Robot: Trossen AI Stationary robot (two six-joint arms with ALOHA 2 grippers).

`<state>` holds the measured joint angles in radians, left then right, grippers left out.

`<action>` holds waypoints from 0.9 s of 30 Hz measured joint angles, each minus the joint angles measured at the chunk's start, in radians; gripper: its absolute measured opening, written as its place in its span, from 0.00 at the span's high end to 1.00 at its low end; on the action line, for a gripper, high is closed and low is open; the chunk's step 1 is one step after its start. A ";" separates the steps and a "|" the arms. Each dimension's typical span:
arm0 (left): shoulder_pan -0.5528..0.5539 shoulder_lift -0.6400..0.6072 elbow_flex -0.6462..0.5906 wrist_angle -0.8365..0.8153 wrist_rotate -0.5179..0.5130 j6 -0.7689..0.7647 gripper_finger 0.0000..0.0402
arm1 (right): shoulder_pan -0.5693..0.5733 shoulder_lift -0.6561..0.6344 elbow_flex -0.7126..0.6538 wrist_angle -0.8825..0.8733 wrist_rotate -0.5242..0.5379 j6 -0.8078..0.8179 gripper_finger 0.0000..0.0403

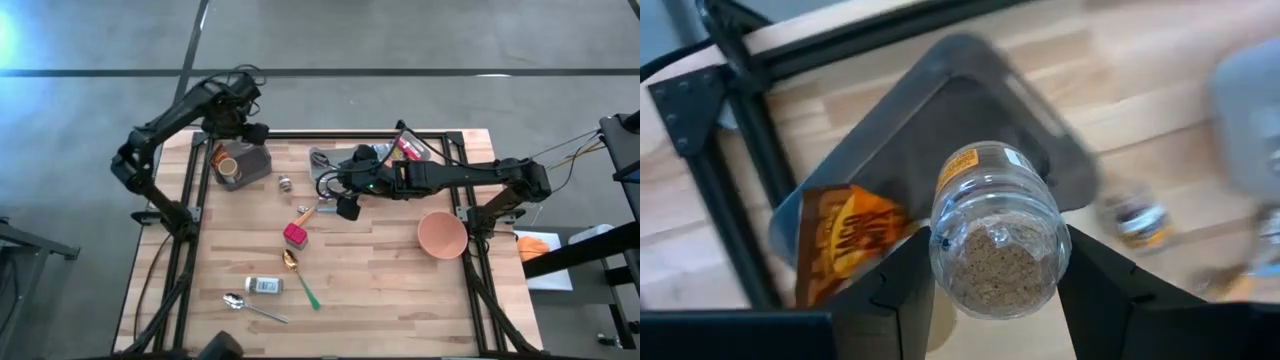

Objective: Pick & Place Food Item
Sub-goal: Put the bottom brown seasoning bottle into the black bin

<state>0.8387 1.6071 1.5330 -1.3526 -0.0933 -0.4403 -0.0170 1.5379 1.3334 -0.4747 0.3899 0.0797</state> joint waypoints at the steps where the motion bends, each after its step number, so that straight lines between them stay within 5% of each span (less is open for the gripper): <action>1: 0.000 0.018 0.000 -0.008 -0.007 0.015 0.59 | 0.000 0.000 0.000 0.000 -0.001 0.005 0.01; 20: -0.024 0.255 -0.004 -0.025 -0.013 0.290 0.59 | 0.005 0.000 -0.002 -0.033 -0.008 0.045 0.01; 27: -0.033 0.251 -0.138 0.017 -0.021 0.309 0.59 | 0.005 0.000 -0.002 -0.046 -0.007 0.052 0.01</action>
<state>0.8059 1.8577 1.3953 -1.3353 -0.1139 -0.1310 -0.0124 1.5379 1.3315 -0.5209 0.3830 0.1314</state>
